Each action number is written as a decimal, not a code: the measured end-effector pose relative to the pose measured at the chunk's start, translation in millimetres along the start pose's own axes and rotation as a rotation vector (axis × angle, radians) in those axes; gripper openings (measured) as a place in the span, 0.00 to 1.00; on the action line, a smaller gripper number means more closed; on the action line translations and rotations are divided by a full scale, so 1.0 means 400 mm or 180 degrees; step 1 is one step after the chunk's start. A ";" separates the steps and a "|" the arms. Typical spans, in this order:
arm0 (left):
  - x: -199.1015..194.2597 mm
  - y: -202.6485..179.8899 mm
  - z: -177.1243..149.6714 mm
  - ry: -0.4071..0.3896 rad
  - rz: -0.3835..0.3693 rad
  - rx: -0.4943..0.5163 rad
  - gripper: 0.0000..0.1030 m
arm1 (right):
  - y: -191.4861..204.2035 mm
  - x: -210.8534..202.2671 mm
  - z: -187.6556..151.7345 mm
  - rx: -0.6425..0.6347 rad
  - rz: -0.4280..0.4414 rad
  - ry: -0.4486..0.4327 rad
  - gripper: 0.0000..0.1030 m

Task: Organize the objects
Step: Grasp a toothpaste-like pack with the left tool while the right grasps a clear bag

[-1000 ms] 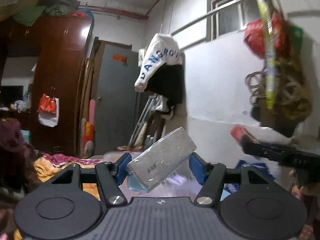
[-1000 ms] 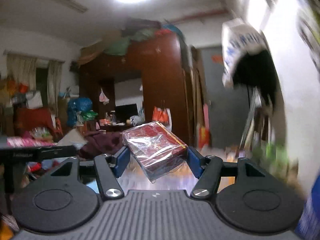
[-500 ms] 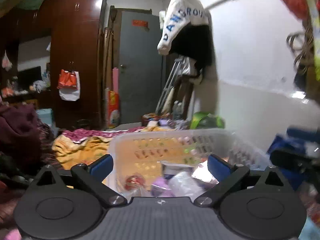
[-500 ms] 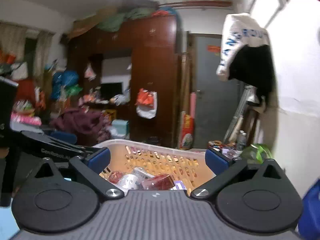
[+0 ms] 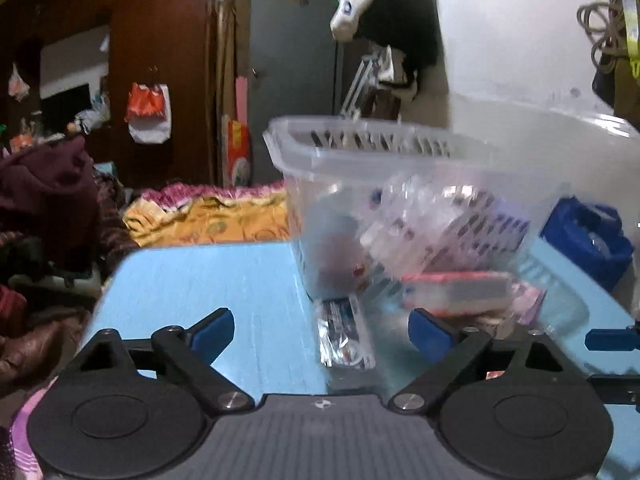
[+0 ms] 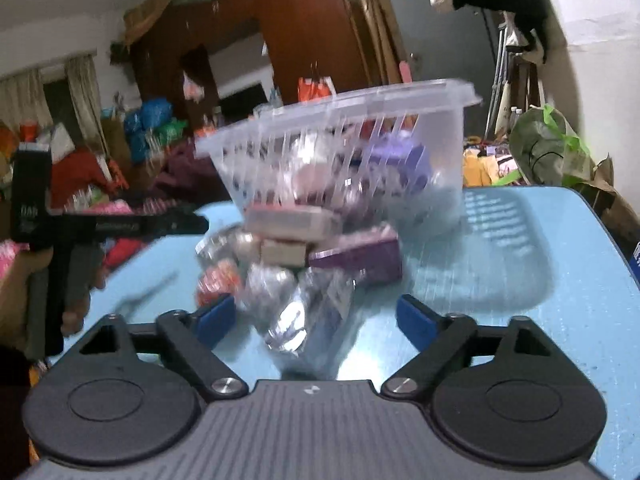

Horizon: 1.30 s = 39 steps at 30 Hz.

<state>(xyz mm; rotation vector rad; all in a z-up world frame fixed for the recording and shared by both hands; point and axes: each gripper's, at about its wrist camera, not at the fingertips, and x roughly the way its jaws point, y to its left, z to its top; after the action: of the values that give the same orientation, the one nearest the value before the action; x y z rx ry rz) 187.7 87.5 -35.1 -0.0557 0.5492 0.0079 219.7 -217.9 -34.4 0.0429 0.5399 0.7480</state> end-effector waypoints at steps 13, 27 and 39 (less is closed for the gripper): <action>0.055 -0.033 -0.040 0.0290 0.0070 0.0152 0.47 | 0.049 0.007 -0.053 -0.0354 -0.0133 0.0126 0.49; -0.042 0.013 -0.092 -0.0096 -0.0917 -0.0400 0.47 | -0.017 -0.004 -0.033 0.0015 0.0100 -0.0074 0.41; -0.075 0.037 -0.113 -0.0411 -0.1403 -0.0540 0.47 | -0.030 -0.048 -0.052 0.0109 0.0145 -0.0451 0.39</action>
<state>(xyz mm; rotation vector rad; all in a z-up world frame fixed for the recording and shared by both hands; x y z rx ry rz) 138.1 99.9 -58.6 -0.3385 0.3971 -0.3695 205.8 -242.4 -46.4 0.1394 0.4178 0.7738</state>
